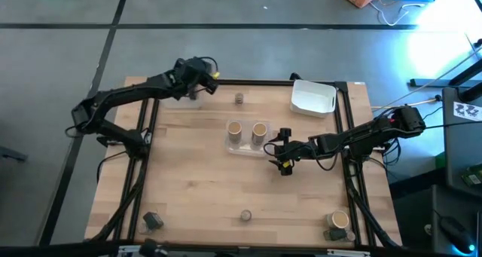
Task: Sort spices by type
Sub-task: Put the black seasoning can into the top transparent bin
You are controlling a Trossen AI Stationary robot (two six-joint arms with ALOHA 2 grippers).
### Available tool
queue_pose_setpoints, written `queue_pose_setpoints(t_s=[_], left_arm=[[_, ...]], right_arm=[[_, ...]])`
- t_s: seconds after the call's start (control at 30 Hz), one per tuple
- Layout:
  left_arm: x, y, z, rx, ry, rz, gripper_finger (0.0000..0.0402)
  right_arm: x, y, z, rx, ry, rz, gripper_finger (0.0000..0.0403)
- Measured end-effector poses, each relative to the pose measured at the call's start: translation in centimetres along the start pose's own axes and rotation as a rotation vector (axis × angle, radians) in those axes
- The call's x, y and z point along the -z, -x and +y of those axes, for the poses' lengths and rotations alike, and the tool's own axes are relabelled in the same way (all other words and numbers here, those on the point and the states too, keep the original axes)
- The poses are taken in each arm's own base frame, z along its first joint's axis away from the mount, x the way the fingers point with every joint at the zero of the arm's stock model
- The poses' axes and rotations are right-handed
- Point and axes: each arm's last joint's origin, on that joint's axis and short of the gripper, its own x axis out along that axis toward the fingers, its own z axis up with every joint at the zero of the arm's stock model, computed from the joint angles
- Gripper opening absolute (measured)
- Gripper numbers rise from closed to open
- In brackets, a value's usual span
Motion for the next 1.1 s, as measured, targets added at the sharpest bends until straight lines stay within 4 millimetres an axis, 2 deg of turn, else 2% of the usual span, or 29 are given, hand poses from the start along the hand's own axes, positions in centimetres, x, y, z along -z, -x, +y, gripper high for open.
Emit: queue_pose_setpoints(t_s=[0.23, 0.57, 0.8, 1.1], left_arm=[[2.1, 0.5, 1.5, -0.189, 0.023, 0.071, 0.0129], [6.3, -1.9, 3.7, -0.308, 0.123, 0.197, 0.0128], [7.8, -2.7, 4.0, -0.285, 0.200, 0.227, 0.0130], [10.4, -3.5, 3.4, -0.248, 0.272, 0.211, 0.0131]], right_arm=[[0.0, 0.0, 0.0, 0.000, 0.000, 0.000, 0.0374], [0.0, 0.0, 0.0, -0.018, 0.000, -0.003, 0.0374], [0.0, 0.0, 0.1, -0.022, 0.000, -0.004, 0.0374], [0.0, 0.0, 0.1, -0.023, -0.001, -0.004, 0.0374]])
